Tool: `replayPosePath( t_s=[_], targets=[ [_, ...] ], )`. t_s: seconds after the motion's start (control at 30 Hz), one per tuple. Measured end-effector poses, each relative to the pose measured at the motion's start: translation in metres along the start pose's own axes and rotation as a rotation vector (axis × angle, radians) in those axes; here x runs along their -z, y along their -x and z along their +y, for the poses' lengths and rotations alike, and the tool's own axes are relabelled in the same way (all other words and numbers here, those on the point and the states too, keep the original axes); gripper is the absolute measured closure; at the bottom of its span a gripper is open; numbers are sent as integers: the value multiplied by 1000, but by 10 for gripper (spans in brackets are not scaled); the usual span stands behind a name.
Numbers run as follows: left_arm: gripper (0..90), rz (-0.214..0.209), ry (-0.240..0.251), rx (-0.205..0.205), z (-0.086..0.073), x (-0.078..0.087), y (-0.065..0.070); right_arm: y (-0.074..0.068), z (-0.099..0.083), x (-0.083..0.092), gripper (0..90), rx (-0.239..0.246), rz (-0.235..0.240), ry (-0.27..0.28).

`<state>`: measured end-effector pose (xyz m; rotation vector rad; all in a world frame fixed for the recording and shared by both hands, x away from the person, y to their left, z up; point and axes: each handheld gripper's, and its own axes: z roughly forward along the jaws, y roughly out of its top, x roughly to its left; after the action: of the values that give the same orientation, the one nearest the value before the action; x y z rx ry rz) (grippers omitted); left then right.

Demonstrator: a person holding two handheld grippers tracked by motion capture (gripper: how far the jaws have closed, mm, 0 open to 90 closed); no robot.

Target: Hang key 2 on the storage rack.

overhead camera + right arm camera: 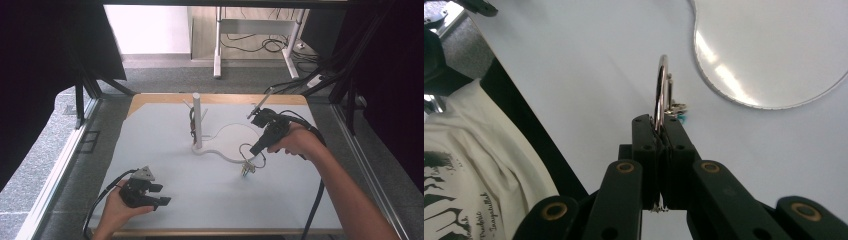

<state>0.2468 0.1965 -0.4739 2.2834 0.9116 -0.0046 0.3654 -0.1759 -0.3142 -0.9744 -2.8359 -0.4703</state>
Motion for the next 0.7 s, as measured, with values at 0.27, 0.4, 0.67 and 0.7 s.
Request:
replayPosePath(
  t_s=[0.27,0.4,0.67,0.7],
  targets=[
    [416,-3,8,-1,0,3,0,7,14,9,875,-8,-12,-13],
    [416,-5,7,-1,0,2,0,10,20,9,875,-19,-16,-16],
    [415,-8,5,-1,0,2,1,14,32,13,876,-34,-29,5],
    [415,-9,5,-4,0,1,1,14,33,14,876,-37,-32,8]
  ],
)
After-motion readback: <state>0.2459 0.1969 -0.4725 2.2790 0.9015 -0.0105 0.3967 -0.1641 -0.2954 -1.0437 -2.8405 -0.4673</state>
